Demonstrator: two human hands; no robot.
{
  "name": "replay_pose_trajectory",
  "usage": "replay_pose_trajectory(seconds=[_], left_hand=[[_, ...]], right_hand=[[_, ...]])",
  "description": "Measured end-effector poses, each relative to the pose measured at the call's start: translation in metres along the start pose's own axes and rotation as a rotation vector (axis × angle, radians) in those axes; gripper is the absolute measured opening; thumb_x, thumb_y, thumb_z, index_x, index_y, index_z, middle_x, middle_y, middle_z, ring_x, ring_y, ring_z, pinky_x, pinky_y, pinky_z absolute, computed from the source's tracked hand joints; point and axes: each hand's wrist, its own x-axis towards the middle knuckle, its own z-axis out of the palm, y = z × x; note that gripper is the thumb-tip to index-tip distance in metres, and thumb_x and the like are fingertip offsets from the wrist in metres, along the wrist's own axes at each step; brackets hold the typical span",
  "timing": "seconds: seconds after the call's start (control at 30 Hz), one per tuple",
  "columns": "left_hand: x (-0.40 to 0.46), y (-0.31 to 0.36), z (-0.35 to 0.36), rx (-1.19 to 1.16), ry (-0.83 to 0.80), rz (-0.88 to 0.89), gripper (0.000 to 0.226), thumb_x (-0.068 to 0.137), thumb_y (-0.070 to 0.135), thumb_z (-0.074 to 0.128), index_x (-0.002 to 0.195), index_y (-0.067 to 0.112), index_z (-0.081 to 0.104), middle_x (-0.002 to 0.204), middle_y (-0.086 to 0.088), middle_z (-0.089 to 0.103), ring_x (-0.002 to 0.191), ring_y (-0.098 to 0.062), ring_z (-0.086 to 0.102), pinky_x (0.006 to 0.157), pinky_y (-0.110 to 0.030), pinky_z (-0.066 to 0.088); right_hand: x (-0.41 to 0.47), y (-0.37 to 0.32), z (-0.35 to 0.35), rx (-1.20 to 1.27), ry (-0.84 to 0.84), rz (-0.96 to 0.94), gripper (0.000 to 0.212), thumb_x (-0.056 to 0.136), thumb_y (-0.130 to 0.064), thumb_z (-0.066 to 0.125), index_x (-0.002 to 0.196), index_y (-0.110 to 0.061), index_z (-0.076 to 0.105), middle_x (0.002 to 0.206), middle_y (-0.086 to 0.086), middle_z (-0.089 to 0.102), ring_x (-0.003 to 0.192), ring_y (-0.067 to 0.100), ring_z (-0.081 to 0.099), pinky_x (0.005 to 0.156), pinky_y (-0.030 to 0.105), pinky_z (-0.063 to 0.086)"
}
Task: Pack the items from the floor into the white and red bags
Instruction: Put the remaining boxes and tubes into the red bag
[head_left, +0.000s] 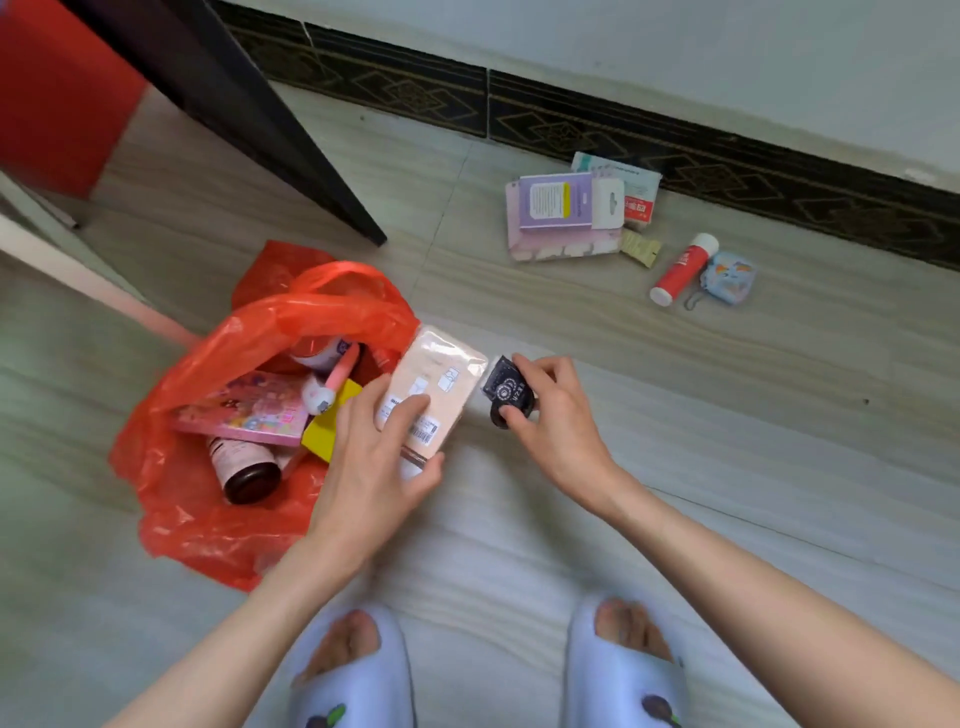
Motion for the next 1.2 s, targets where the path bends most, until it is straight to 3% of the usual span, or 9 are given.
replay_pose_trajectory(seconds=[0.07,0.17,0.3,0.47,0.6,0.8,0.93,1.07,1.2], left_hand=[[-0.019,-0.013,-0.016,0.006,0.055,-0.072,0.051,0.068,0.035,0.059,0.115,0.015,0.055,0.128,-0.016,0.041,0.112,-0.03,0.038,0.098,-0.022,0.024],[-0.042,-0.033,-0.036,0.017,0.126,-0.177,0.053,0.069,0.039,0.053,0.115,0.012,0.056,0.127,-0.016,0.043,0.111,-0.033,0.04,0.098,-0.032,0.031],[-0.056,-0.059,-0.048,0.076,0.162,-0.289,0.055,0.072,0.041,0.051,0.116,0.009,0.057,0.129,-0.018,0.045,0.112,-0.036,0.039,0.096,-0.042,0.036],[-0.041,-0.072,-0.046,0.1,0.193,-0.382,0.044,0.077,0.02,0.07,0.115,0.003,0.058,0.126,-0.025,0.043,0.112,-0.043,0.042,0.093,-0.049,0.041],[-0.03,-0.08,-0.037,0.217,0.082,-0.286,0.031,0.083,0.016,0.065,0.107,-0.002,0.062,0.116,-0.028,0.052,0.113,-0.045,0.049,0.099,-0.055,0.038],[-0.04,-0.069,-0.036,0.22,-0.049,-0.231,0.043,0.087,0.023,0.06,0.126,0.007,0.054,0.138,-0.025,0.042,0.131,-0.042,0.034,0.106,-0.055,0.03],[-0.04,-0.047,-0.035,0.15,-0.092,-0.039,0.046,0.087,0.032,0.041,0.124,0.009,0.053,0.138,-0.02,0.043,0.131,-0.037,0.036,0.104,-0.054,0.034],[-0.009,-0.011,-0.023,0.182,-0.154,0.157,0.047,0.086,0.033,0.039,0.127,0.012,0.052,0.138,-0.018,0.044,0.132,-0.035,0.037,0.106,-0.048,0.033],[0.051,0.03,0.008,0.246,-0.263,0.314,0.048,0.083,0.029,0.044,0.125,0.007,0.052,0.133,-0.024,0.048,0.126,-0.042,0.043,0.1,-0.053,0.04]], right_hand=[[0.001,-0.022,0.015,0.013,-0.044,-0.033,0.052,0.082,-0.003,0.06,0.133,-0.007,0.046,0.11,0.004,0.039,0.1,0.013,0.043,0.09,0.007,0.026],[0.006,-0.048,0.035,-0.002,-0.114,-0.065,0.054,0.081,-0.006,0.061,0.134,-0.007,0.046,0.115,0.007,0.044,0.112,0.02,0.047,0.102,0.022,0.034],[0.022,-0.076,0.061,-0.111,-0.165,-0.139,0.052,0.082,-0.008,0.061,0.131,-0.007,0.048,0.125,0.014,0.049,0.12,0.025,0.045,0.097,0.015,0.023],[0.045,-0.091,0.086,-0.151,-0.163,-0.15,0.043,0.081,-0.007,0.06,0.124,-0.007,0.053,0.127,0.013,0.054,0.121,0.025,0.046,0.095,0.018,0.026],[0.042,-0.08,0.084,-0.14,-0.222,-0.124,0.049,0.085,-0.012,0.059,0.132,-0.009,0.045,0.136,0.009,0.048,0.127,0.022,0.042,0.1,0.02,0.026],[0.017,-0.048,0.056,-0.167,-0.224,-0.105,0.05,0.091,-0.017,0.053,0.139,-0.011,0.038,0.145,0.006,0.041,0.134,0.019,0.036,0.103,0.017,0.021],[0.002,-0.017,0.022,-0.218,-0.139,-0.095,0.049,0.093,-0.023,0.051,0.139,-0.013,0.038,0.144,0.004,0.041,0.134,0.017,0.035,0.102,0.014,0.019],[0.008,0.018,-0.024,-0.286,-0.02,-0.021,0.05,0.093,-0.024,0.05,0.14,-0.015,0.036,0.146,0.004,0.038,0.135,0.02,0.033,0.108,0.026,0.023],[0.026,0.06,-0.073,-0.326,0.115,0.08,0.05,0.09,-0.015,0.053,0.137,-0.008,0.038,0.141,0.015,0.042,0.131,0.03,0.038,0.106,0.033,0.027]])
